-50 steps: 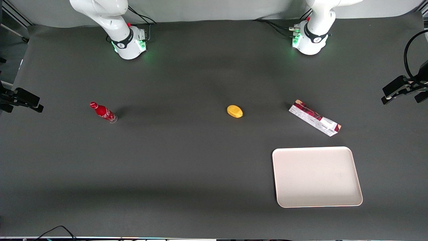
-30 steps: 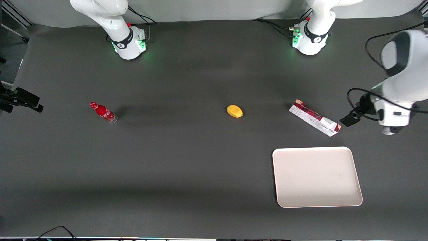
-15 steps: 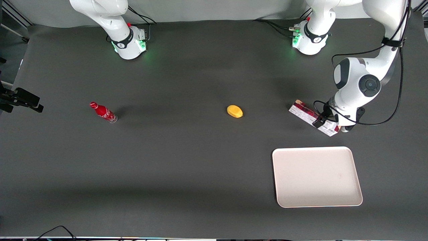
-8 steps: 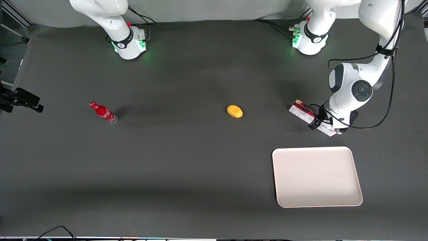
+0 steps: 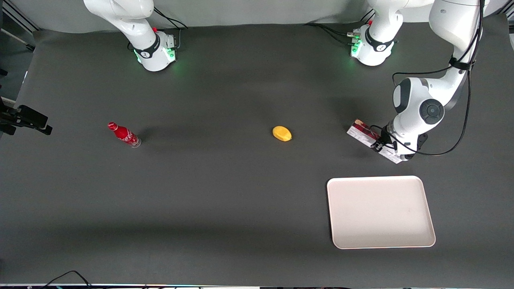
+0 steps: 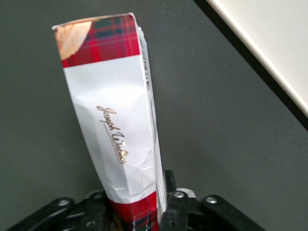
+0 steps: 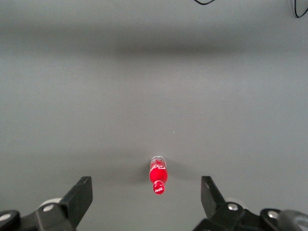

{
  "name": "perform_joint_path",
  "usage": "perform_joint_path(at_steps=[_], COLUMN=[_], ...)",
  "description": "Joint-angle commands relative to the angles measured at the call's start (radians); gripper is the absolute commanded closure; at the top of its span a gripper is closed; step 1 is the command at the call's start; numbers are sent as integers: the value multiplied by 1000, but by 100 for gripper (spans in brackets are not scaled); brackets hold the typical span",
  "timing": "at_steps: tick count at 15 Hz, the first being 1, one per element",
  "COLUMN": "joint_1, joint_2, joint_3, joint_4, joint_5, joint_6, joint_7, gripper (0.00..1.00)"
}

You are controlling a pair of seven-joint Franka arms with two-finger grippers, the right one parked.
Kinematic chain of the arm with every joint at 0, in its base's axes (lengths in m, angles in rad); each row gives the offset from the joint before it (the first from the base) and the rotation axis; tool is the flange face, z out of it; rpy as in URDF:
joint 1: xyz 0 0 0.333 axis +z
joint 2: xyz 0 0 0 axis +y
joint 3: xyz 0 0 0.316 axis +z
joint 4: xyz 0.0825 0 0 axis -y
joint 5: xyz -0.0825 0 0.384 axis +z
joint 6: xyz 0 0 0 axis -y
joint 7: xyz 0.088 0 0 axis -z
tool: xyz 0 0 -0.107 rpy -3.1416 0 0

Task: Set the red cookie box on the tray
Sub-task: 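Lift the box upright with the left gripper and swing toward tray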

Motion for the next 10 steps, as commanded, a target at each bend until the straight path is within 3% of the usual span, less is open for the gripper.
perform_joint_path(at_steps=[1,6,10], joint_1=[-12,-7,4], joint_2=[-16,-30,-68], joint_3=[4,-18,-12], joint_4=[10,109,330], joint_5=[6,6,4], joint_6=[-51,-166,-472], joint_7=[5,99,230], gripper=[100,100,100])
